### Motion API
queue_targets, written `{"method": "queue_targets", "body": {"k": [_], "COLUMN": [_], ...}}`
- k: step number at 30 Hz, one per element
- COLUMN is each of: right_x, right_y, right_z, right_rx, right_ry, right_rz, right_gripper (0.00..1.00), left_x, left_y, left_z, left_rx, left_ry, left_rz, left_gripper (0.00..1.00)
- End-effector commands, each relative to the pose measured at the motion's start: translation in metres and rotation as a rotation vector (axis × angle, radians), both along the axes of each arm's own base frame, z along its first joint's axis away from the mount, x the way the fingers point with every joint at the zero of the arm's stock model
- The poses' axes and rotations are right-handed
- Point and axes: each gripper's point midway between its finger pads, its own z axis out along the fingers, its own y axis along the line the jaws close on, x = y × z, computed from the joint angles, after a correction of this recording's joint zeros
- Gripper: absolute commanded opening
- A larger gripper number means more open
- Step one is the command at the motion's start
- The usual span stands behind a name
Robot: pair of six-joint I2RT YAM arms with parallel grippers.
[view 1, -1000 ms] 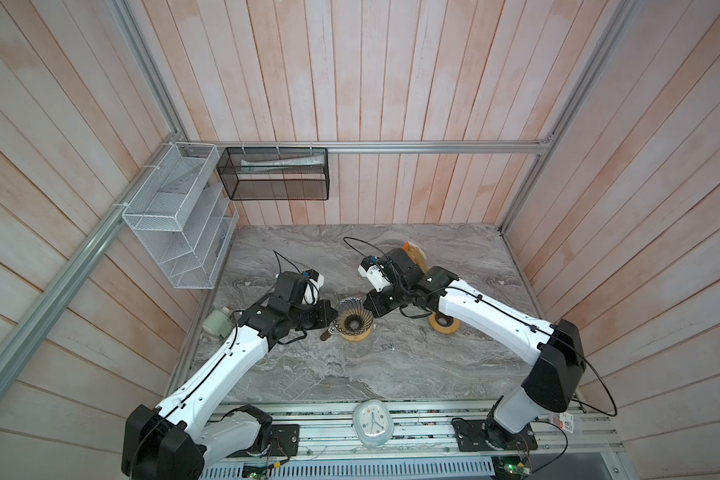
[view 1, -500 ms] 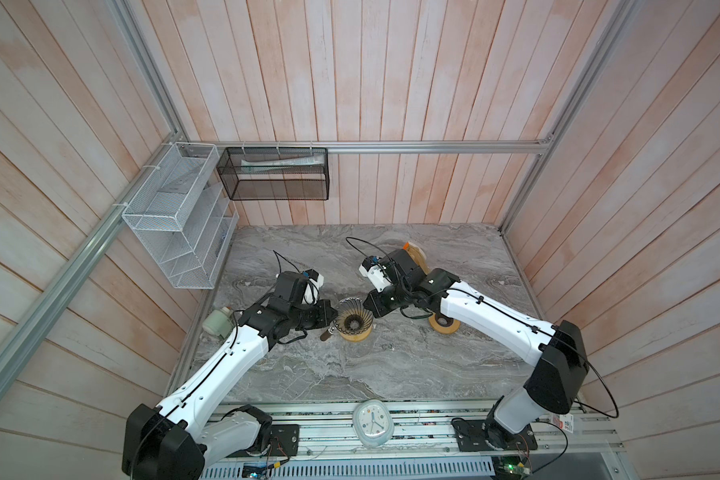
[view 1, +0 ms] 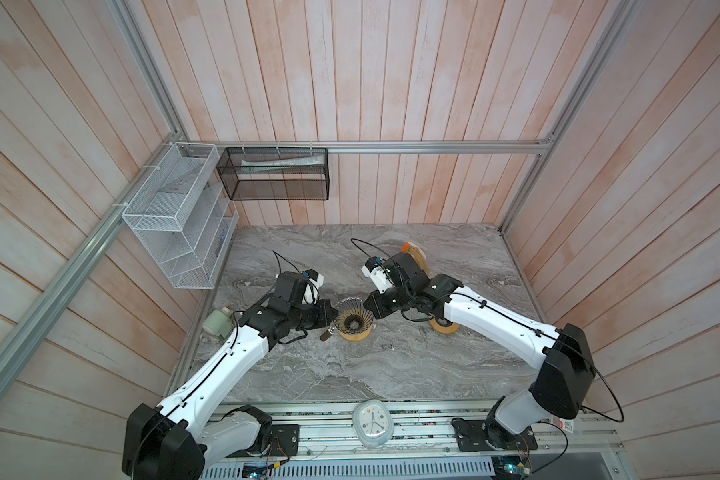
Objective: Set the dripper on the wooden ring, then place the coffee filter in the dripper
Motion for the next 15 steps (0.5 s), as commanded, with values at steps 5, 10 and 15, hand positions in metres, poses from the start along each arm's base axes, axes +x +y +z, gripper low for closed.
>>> {"method": "queue_targets", "body": {"k": [5, 10, 15], "right_x": [-0.033, -0.034, -0.035], "right_y": [-0.016, -0.018, -0.019], "right_z": [-0.076, -0.08, -0.083], "right_rx": [-0.166, -0.167, -0.168], "right_ry": [0.175, 0.177, 0.181], "right_rz": [0.04, 0.035, 0.03], "right_gripper": [0.0, 0.0, 0.0], "left_x": [-0.031, -0.032, -0.033], "left_y": [0.007, 0.007, 0.007], "left_z": [-0.057, -0.06, -0.063], "left_rx": [0.1, 0.102, 0.1], "left_ry": [0.176, 0.18, 0.189], "left_rz": [-0.051, -0.05, -0.052], "left_gripper": [0.0, 0.0, 0.0]}}
